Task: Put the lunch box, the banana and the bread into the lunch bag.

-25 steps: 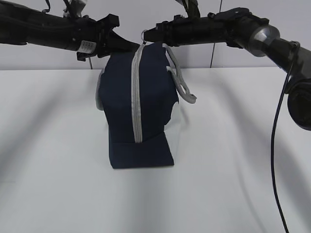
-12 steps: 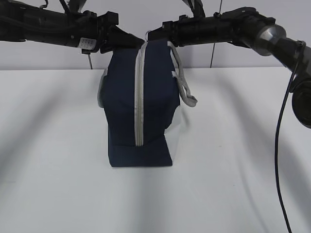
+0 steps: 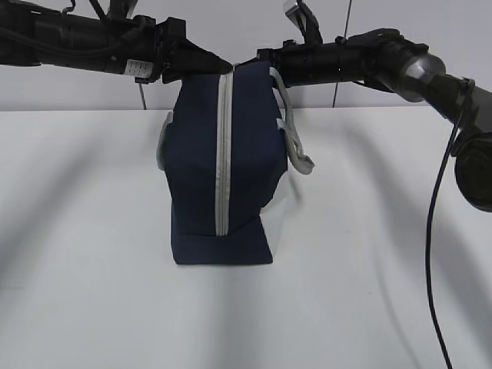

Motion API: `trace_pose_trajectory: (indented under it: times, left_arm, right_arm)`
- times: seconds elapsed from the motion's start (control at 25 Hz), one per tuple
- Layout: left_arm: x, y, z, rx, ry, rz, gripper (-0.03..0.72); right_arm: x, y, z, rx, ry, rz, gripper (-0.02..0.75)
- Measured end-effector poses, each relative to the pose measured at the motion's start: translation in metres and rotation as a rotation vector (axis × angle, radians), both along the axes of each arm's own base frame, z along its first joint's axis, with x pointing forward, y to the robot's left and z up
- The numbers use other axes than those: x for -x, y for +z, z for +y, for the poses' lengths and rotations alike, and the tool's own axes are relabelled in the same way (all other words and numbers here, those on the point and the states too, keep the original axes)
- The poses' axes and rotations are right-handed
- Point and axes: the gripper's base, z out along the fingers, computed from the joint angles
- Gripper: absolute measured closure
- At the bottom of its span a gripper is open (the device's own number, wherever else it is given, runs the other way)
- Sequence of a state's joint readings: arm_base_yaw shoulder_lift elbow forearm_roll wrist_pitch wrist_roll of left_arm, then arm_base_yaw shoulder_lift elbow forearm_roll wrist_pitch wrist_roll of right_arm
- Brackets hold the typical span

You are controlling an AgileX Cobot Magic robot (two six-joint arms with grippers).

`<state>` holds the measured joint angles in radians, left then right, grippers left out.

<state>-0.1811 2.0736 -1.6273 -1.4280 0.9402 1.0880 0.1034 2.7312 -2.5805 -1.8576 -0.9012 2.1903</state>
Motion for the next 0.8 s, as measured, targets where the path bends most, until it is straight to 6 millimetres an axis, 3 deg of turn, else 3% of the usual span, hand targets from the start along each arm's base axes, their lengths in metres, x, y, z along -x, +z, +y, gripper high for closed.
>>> trace_pose_trajectory:
  times: [0.64, 0.8]
  left_arm:
    - [0.0, 0.001, 0.0, 0.007, -0.006, -0.006, 0.675]
    - [0.0, 0.001, 0.0, 0.009, -0.006, -0.006, 0.643]
  right_arm:
    - [-0.002, -0.011, -0.002, -0.011, -0.016, 0.038, 0.752]
    - [-0.002, -0.011, -0.003, -0.012, -0.018, 0.041, 0.717]
